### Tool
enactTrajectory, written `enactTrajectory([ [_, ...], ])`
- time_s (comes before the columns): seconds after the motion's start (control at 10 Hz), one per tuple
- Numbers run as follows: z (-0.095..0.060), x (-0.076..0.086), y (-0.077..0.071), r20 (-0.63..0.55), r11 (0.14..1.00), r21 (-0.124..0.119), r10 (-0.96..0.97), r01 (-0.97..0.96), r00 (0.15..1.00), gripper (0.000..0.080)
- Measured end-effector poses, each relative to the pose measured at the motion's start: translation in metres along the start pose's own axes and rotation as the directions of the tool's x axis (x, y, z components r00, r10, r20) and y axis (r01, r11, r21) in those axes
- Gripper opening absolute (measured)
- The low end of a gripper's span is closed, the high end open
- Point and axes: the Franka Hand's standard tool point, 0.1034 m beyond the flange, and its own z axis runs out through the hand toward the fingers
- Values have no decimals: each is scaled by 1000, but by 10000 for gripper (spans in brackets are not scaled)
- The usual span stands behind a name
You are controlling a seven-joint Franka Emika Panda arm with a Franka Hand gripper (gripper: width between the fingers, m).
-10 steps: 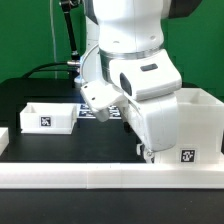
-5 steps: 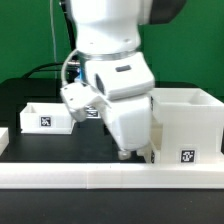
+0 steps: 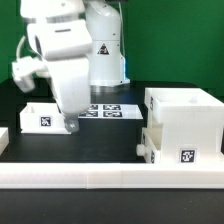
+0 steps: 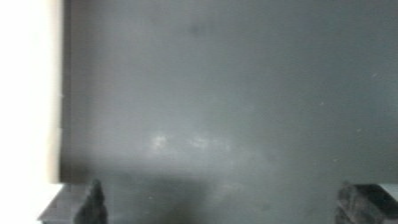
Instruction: Assemble drawer
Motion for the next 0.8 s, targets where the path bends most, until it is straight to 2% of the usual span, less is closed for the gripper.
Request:
enactTrajectory([
  [0.2,-8,-10,-45,6,997,-41,62,-61,998,649],
  [0.3,-5,-10,-74,4,995,-40,89,-89,996,649],
  [0.4,5,-7,-92,-7,994,-11,107,-107,994,649],
  [0.5,3,-7,-85,-8,991,-13,133,-133,991,649],
  [0.7,4,-8,-87,-9,989,-12,149,-149,989,649],
  [0.8,4,-7,-87,-10,974,-11,224,-225,974,649],
])
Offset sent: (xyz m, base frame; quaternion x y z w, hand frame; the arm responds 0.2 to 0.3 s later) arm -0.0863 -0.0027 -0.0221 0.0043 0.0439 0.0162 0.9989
